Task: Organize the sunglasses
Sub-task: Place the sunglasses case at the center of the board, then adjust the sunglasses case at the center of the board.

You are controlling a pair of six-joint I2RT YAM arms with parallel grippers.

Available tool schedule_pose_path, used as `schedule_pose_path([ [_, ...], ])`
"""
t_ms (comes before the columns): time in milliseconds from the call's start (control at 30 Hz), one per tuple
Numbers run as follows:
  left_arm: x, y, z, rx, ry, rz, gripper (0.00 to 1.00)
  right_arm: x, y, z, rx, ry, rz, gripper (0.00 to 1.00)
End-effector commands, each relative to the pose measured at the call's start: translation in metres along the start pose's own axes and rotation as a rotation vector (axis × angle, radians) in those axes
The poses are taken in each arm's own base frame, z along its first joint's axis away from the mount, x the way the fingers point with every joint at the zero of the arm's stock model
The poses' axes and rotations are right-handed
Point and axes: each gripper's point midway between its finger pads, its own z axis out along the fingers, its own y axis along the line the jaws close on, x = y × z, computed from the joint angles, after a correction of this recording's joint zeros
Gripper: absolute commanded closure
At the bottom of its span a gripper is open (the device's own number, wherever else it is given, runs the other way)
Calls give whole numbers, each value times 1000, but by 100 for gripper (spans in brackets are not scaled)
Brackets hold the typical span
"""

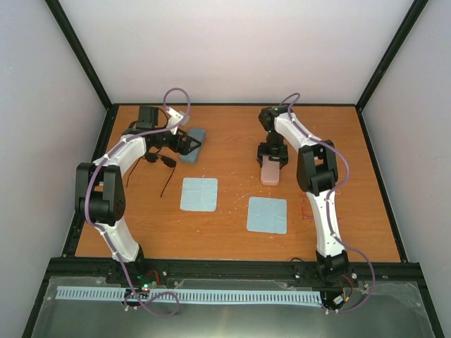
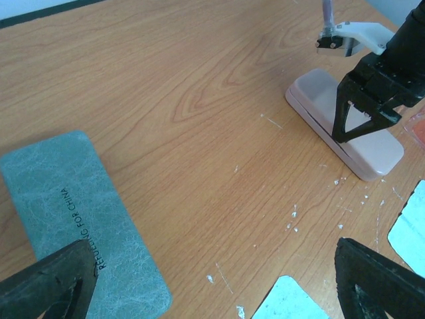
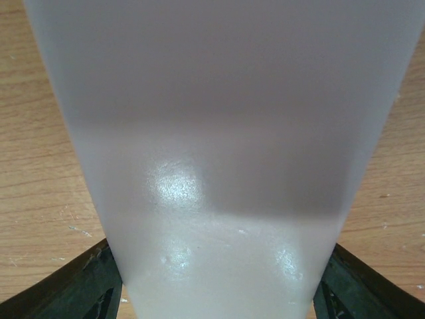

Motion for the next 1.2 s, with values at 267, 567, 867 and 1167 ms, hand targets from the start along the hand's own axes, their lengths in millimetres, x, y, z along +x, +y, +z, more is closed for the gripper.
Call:
schedule_pose_path([
  [267,3,-8,-6,-1,16,6,5,6,-1,-42,-64,-109,6,13],
  [567,6,-8,-7,-9,26,11,5,19,-45,-44,-52,-154,119,24],
  [867,9,-8,-8,-14,34,3,5,32,-69,-10,25,-121,137,97],
  [1167,16,-8,-6,-14,47,-8,5,32,-49,19,-42,-73,115,97],
])
